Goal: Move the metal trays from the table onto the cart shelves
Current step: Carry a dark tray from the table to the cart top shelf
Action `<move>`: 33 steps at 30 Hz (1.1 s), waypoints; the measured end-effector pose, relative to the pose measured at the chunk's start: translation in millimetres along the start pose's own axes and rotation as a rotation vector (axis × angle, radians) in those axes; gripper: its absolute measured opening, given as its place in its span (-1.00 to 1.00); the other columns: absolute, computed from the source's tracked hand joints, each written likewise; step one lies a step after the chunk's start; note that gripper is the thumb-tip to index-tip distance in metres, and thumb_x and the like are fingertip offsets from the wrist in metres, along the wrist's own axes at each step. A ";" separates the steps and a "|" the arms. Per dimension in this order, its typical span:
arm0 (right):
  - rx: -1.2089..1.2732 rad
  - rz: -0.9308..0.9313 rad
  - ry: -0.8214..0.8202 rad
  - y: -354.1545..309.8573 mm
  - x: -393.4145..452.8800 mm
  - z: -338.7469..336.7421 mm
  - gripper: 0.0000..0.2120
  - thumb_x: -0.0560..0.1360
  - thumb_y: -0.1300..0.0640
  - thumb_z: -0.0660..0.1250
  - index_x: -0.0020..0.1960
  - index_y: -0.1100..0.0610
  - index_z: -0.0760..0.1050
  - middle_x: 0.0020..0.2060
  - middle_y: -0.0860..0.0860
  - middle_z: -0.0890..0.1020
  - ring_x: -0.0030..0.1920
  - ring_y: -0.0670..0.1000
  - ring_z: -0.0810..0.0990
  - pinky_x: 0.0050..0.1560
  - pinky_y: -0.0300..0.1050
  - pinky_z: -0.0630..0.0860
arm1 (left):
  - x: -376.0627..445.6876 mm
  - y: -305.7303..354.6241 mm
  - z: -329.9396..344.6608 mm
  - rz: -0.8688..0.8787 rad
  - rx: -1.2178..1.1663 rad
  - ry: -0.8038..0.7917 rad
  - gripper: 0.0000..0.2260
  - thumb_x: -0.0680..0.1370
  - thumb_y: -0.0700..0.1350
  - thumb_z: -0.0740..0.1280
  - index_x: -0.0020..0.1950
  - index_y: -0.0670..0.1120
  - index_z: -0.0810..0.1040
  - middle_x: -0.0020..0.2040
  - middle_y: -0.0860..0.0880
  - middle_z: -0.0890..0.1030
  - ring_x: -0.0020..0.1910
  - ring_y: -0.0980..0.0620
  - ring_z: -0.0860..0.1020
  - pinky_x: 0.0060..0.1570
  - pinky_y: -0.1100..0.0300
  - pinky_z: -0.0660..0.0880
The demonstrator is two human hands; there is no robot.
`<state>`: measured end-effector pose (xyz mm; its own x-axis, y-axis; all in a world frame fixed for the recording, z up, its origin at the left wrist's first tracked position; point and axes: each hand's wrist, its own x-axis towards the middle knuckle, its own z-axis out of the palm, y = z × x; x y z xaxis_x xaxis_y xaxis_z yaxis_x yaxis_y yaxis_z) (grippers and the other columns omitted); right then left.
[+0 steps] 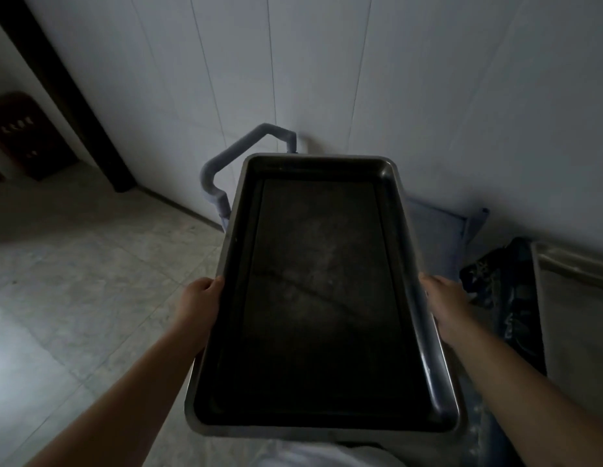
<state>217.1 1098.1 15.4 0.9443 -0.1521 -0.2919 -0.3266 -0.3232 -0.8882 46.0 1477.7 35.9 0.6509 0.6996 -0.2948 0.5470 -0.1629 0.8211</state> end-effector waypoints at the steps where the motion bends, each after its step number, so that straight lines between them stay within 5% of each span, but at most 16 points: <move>1: -0.032 -0.007 -0.008 -6.5 18.0 3.6 -0.68 0.56 0.04 0.30 -0.35 0.11 0.44 -0.42 0.00 0.45 -0.36 0.00 0.38 -0.36 -0.10 0.28 | 5.7 5.6 8.6 -0.015 -0.010 0.005 -0.66 0.62 0.08 0.27 -0.21 -0.10 0.65 -0.38 -0.08 0.63 -0.36 -0.06 0.61 -0.34 0.05 0.51; 10: -0.235 -0.007 -0.212 -37.1 143.3 27.5 -0.74 0.57 -0.01 0.24 -0.16 0.15 0.54 -0.24 0.12 0.55 -0.15 0.14 0.52 -0.14 -0.02 0.37 | 38.1 38.1 76.8 -0.139 -0.076 0.051 -0.63 0.65 0.06 0.24 -0.14 -0.19 0.61 -0.29 -0.15 0.57 -0.30 -0.11 0.55 -0.27 0.02 0.48; 25: -0.360 -0.053 -0.259 -32.6 223.6 57.9 -0.66 0.57 -0.04 0.25 -0.23 0.20 0.51 -0.36 0.12 0.50 -0.28 0.10 0.46 -0.25 -0.02 0.34 | 60.2 45.0 120.7 -0.314 -0.118 0.099 -0.66 0.65 0.08 0.23 -0.10 -0.12 0.64 -0.26 -0.12 0.61 -0.34 -0.01 0.56 -0.37 0.10 0.47; 30: -0.368 -0.073 -0.282 -23.6 245.0 65.8 -0.62 0.58 -0.05 0.25 -0.10 0.29 0.55 -0.26 0.18 0.55 -0.21 0.11 0.49 -0.18 -0.01 0.38 | 60.7 48.8 130.4 -0.324 -0.149 0.122 -0.68 0.64 0.06 0.25 -0.08 -0.14 0.63 -0.19 -0.19 0.61 -0.28 -0.06 0.56 -0.26 0.02 0.52; 33: -0.440 -0.130 -0.293 -23.1 260.7 70.9 -0.60 0.58 -0.08 0.24 -0.20 0.24 0.53 -0.36 0.14 0.54 -0.31 0.10 0.48 -0.28 -0.04 0.37 | 62.4 52.3 135.0 -0.342 -0.208 0.134 -0.71 0.63 0.06 0.27 -0.08 -0.12 0.64 -0.15 -0.19 0.67 -0.19 -0.13 0.65 -0.13 -0.09 0.61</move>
<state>473.8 1132.1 -65.4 0.9294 0.1618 -0.3318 -0.1327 -0.6923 -0.7093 186.2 1418.9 -5.5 0.3684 0.7754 -0.5129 0.5933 0.2287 0.7718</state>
